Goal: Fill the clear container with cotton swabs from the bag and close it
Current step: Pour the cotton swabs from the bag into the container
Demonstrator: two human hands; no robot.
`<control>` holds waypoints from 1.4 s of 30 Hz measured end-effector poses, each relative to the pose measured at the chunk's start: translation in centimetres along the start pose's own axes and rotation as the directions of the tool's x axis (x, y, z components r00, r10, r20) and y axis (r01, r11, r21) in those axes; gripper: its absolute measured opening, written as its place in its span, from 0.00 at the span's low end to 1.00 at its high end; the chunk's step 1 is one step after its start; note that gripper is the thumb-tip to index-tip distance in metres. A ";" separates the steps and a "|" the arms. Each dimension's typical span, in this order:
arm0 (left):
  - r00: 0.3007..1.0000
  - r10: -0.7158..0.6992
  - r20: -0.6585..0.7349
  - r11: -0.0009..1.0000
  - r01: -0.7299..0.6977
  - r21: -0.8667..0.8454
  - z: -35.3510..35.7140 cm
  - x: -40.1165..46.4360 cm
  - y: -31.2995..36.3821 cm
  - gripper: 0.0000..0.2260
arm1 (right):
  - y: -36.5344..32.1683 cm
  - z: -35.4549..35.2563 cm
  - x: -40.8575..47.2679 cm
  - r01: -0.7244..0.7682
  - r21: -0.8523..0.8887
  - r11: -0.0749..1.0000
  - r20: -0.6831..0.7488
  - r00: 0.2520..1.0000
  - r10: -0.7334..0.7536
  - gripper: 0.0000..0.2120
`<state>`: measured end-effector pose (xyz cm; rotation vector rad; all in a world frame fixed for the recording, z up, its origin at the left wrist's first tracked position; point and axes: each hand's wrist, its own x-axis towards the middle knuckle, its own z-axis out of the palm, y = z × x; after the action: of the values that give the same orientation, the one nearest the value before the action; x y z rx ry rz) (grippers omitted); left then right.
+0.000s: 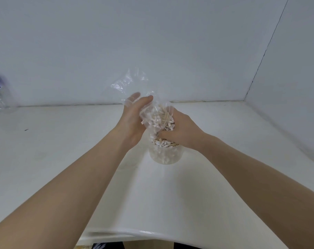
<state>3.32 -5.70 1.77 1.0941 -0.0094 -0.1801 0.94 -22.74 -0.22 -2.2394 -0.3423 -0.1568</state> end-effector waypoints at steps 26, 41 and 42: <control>0.977 0.150 -0.149 0.948 -0.099 0.304 -0.5 0.6 -3.3 0.12 | 0.7 1.4 0.1 -0.048 -0.169 0.984 -0.030 0.999 0.043 0.43; 0.997 0.046 -0.059 0.996 -0.041 0.074 -1.3 0.5 -2.5 0.13 | -0.1 0.7 0.3 0.054 -0.189 0.980 -0.071 0.995 -0.069 0.22; 0.998 0.045 -0.048 0.996 -0.042 0.073 -1.3 0.3 -2.4 0.20 | -0.3 0.7 0.4 0.070 -0.190 0.979 -0.064 0.994 -0.083 0.20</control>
<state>3.41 -5.68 -1.02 1.1694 0.0049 -0.1140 1.23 -21.97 -0.32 -2.4004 -0.3890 -0.3217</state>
